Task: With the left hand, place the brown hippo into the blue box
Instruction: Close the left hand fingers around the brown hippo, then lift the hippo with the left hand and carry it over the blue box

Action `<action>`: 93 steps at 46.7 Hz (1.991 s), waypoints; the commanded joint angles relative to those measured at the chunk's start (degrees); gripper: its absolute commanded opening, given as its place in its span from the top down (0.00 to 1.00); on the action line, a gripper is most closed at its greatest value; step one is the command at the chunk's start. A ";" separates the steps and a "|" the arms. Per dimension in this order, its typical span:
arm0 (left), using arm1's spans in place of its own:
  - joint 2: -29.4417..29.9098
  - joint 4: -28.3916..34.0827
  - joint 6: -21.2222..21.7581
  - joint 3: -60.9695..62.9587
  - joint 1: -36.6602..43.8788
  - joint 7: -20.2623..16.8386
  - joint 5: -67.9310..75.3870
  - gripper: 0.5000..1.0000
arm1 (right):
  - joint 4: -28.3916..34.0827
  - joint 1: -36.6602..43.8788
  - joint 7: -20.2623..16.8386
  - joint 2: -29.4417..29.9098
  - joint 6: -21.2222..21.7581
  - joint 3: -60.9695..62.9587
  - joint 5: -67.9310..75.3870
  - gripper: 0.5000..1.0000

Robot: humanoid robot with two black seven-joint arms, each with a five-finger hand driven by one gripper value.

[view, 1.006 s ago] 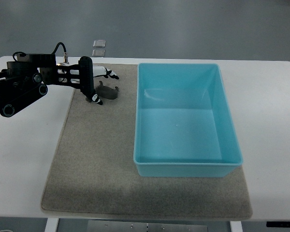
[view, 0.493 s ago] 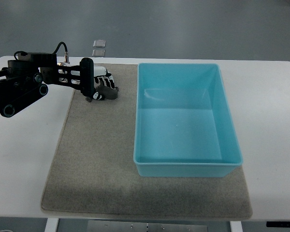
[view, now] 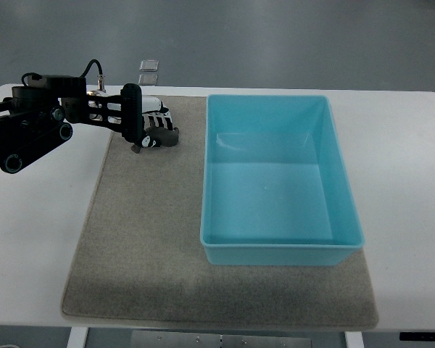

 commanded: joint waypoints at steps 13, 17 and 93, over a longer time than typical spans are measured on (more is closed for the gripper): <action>0.00 0.10 0.44 0.00 -0.17 0.00 -0.09 1.00 | 0.00 0.00 0.01 0.00 0.00 0.00 0.00 0.13; 0.09 0.10 0.53 -0.09 -0.69 0.00 -0.18 1.00 | 0.00 0.00 0.01 0.00 0.00 0.00 0.00 0.13; -11.25 -12.12 -3.08 0.08 -11.42 0.00 -2.55 1.00 | 0.00 0.00 0.01 0.00 0.00 0.00 0.00 0.13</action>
